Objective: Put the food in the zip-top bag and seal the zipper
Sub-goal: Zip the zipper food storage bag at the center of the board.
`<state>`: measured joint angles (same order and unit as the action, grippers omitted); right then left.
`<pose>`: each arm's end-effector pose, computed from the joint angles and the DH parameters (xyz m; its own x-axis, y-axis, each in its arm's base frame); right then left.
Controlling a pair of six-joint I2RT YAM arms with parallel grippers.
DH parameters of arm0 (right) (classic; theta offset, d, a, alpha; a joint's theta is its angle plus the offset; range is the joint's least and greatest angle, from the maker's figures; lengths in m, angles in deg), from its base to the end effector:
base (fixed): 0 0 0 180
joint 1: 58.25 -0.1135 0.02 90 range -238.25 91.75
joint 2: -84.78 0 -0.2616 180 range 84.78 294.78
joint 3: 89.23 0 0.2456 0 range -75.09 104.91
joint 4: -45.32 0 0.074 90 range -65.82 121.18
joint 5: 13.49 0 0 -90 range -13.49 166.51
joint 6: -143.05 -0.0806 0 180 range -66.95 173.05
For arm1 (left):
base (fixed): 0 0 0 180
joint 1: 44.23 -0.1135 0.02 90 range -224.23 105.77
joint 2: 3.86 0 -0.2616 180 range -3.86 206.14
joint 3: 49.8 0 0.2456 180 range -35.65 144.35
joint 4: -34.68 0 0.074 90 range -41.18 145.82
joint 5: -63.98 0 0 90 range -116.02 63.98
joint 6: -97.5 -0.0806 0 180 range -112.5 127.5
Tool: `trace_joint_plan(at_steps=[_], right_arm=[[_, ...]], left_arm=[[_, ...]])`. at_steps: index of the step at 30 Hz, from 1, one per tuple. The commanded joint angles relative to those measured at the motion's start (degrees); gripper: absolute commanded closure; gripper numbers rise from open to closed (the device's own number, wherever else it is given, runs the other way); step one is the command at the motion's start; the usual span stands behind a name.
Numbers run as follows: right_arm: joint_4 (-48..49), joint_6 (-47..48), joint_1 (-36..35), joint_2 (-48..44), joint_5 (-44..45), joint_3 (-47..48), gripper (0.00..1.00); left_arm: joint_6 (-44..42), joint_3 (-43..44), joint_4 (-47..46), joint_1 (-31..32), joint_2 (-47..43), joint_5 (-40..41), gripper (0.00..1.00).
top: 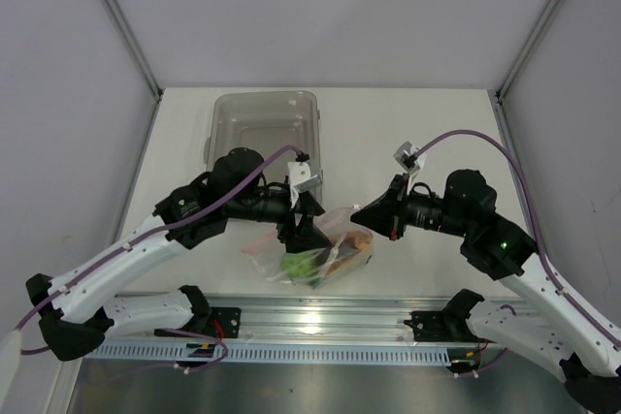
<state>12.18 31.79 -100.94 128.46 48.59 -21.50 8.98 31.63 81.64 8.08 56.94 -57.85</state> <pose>0.1203 0.1623 0.3713 -0.4487 0.0220 -0.8934 -0.8330 0.3520 0.4270 0.1192 -0.2238 0.3652 -0.2959 0.3471 -0.8899 0.9540 0.1544 -0.2570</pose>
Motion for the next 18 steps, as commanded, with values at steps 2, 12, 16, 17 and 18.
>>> trace_joint_plan(at_steps=[2, 12, 16, 17, 18], right_arm=[[-3.57, -3.70, 1.38, 3.33, -4.24, 5.91, 1.00], [-13.25, -13.37, 5.60, 9.32, -9.25, 13.83, 1.00], [-10.89, -14.95, 5.96, 9.58, -13.37, 13.30, 1.00], [-10.70, -15.13, 5.96, 9.67, -13.73, 13.39, 1.00], [-10.53, -15.13, 5.96, 9.67, -14.09, 13.65, 1.00]], left_arm=[[-1.39, 3.81, -6.97, -0.37, -2.88, 2.04, 0.25], [-4.99, 5.40, -6.19, 2.44, -0.15, 2.65, 0.25], [-6.13, 5.49, -5.93, 3.58, 0.90, 5.38, 0.24], [-6.31, 5.49, -5.66, 3.58, 1.60, 5.90, 0.24], [-6.66, 5.83, -5.57, 3.58, 1.96, 5.91, 0.24]])
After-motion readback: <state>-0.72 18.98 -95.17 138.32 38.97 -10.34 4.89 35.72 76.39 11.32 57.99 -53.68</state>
